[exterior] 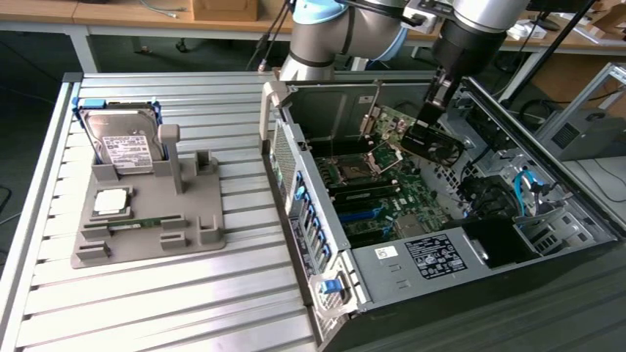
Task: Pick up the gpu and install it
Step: 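Insert the gpu into the slot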
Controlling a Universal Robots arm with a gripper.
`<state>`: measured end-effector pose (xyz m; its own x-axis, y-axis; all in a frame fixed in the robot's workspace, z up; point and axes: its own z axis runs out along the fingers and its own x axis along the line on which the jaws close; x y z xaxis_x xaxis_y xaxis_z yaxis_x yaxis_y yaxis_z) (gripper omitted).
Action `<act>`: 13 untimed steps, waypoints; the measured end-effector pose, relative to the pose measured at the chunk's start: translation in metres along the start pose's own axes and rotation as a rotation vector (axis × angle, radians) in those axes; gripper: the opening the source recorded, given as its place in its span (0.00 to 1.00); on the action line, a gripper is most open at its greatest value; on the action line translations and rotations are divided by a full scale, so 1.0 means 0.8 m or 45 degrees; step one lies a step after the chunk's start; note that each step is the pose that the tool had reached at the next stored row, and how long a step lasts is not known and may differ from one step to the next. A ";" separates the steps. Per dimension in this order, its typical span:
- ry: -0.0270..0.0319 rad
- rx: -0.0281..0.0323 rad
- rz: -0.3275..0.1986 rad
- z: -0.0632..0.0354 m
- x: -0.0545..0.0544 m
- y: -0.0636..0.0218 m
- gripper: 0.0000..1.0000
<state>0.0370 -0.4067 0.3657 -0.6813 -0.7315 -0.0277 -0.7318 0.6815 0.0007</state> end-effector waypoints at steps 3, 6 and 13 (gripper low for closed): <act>0.0000 -0.0011 -0.038 0.000 0.000 0.000 0.27; 0.0000 -0.0021 -0.076 0.000 0.000 0.000 0.27; 0.0002 -0.0044 -0.160 0.000 0.000 0.000 0.27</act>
<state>0.0370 -0.4067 0.3654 -0.5839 -0.8113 -0.0277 -0.8117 0.5841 0.0007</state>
